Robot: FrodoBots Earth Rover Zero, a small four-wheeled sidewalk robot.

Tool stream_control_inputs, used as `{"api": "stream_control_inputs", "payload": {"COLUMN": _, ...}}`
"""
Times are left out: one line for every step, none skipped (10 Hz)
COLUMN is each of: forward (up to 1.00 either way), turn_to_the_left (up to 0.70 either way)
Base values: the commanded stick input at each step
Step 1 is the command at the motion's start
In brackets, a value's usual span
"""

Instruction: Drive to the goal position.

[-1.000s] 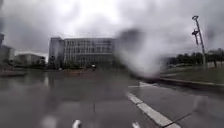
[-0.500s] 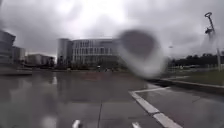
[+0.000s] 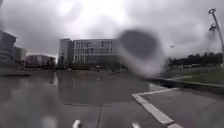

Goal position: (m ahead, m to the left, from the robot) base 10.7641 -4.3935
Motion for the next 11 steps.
{"api": "stream_control_inputs", "payload": {"forward": 0.7, "turn_to_the_left": -0.01}}
{"api": "stream_control_inputs", "payload": {"forward": 0.7, "turn_to_the_left": 0.0}}
{"api": "stream_control_inputs", "payload": {"forward": 0.7, "turn_to_the_left": 0.0}}
{"api": "stream_control_inputs", "payload": {"forward": 0.7, "turn_to_the_left": 0.0}}
{"api": "stream_control_inputs", "payload": {"forward": 0.7, "turn_to_the_left": 0.0}}
{"api": "stream_control_inputs", "payload": {"forward": 0.7, "turn_to_the_left": -0.05}}
{"api": "stream_control_inputs", "payload": {"forward": 0.7, "turn_to_the_left": -0.18}}
{"api": "stream_control_inputs", "payload": {"forward": 0.7, "turn_to_the_left": -0.19}}
{"api": "stream_control_inputs", "payload": {"forward": 0.7, "turn_to_the_left": 0.0}}
{"api": "stream_control_inputs", "payload": {"forward": 0.7, "turn_to_the_left": 0.0}}
{"api": "stream_control_inputs", "payload": {"forward": 0.7, "turn_to_the_left": 0.0}}
